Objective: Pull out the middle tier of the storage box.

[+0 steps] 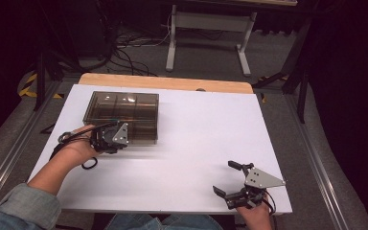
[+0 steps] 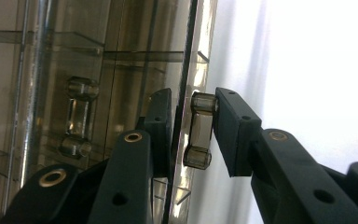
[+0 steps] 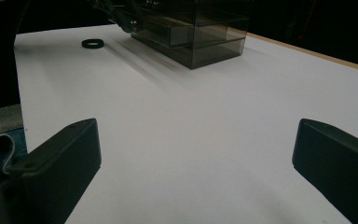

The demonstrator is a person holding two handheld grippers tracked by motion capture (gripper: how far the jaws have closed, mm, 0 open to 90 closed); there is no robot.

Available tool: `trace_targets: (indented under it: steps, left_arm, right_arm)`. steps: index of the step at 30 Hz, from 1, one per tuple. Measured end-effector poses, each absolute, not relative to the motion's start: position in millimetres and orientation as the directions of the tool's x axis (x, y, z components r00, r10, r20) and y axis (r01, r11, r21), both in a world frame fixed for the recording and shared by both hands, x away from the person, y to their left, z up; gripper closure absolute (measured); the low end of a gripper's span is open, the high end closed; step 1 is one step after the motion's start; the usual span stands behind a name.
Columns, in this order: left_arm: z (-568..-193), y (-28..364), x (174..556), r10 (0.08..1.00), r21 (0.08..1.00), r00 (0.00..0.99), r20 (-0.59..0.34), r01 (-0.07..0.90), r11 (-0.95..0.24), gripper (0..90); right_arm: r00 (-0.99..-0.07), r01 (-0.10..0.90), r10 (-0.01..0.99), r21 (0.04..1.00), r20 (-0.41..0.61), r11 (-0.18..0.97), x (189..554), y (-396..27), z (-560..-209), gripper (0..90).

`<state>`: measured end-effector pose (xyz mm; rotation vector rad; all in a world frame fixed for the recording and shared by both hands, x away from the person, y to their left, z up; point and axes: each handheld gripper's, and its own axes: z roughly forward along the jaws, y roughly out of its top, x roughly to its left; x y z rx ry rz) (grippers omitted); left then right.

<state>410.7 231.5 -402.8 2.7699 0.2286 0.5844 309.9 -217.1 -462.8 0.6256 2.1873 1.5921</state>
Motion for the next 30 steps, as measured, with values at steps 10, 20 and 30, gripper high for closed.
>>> trace_targets:
  steps: [10,20,30]
  left_arm:
    - [-401,231,401,0.204,0.316,0.911,0.358,0.088,-0.945,68.4]
    - [-402,233,394,0.202,0.313,0.916,0.348,0.090,-0.945,68.3]
    - [-403,232,390,0.201,0.316,0.920,0.338,0.090,-0.945,68.5]
  right_arm:
    - [-0.837,0.139,0.547,0.954,-0.030,0.266,310,-217,-463,1.6]
    - [-0.837,0.138,0.546,0.954,-0.032,0.267,310,-217,-463,1.6]
    - [-0.837,0.138,0.546,0.953,-0.032,0.269,310,-217,-463,1.6]
